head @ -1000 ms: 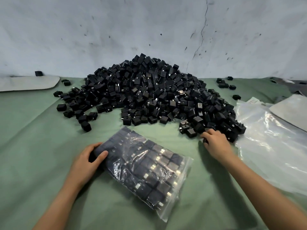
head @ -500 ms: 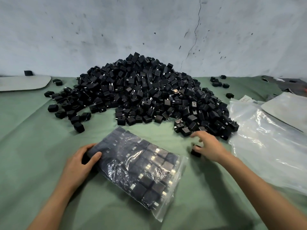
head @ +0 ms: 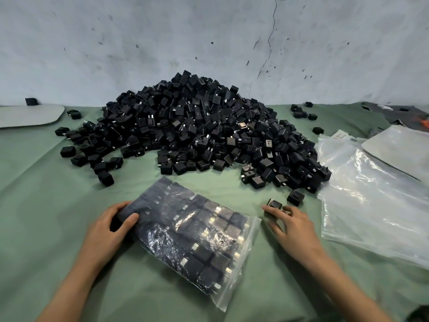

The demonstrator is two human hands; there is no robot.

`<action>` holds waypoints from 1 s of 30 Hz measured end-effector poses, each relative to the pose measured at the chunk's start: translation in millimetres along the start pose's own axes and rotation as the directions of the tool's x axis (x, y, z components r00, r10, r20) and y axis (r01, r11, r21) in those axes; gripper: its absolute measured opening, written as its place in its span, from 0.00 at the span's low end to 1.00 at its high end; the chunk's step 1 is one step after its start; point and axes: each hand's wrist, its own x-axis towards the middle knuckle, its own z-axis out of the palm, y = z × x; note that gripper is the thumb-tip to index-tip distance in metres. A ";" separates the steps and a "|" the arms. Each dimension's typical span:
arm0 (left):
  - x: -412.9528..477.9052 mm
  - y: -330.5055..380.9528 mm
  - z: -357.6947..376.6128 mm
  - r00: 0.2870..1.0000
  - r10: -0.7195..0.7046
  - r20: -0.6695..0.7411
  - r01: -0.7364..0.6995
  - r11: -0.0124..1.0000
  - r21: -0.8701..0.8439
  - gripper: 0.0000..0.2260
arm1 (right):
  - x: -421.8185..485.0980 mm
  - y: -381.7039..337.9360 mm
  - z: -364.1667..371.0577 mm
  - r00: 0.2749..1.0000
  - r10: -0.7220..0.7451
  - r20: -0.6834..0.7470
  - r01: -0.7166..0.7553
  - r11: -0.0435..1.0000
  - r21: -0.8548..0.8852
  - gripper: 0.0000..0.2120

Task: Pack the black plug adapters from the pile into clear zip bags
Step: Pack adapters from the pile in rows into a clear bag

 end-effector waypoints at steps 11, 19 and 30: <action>1.0 -0.6 -0.1 1.000 0.010 0.005 -0.010 1.000 0.010 0.12 | 5.2 8.2 9.1 0.997 0.078 -0.005 -0.078 0.985 -0.154 0.19; 0.4 -0.2 -0.2 1.000 0.006 0.002 -0.006 1.000 0.009 0.11 | -10.5 13.4 2.0 0.997 -0.026 -0.070 0.031 0.997 0.075 0.17; -1.0 6.7 0.7 1.000 -0.014 -0.020 0.015 1.000 0.015 0.11 | -92.1 -13.4 -0.9 0.828 -0.538 -0.160 0.560 0.782 0.272 0.22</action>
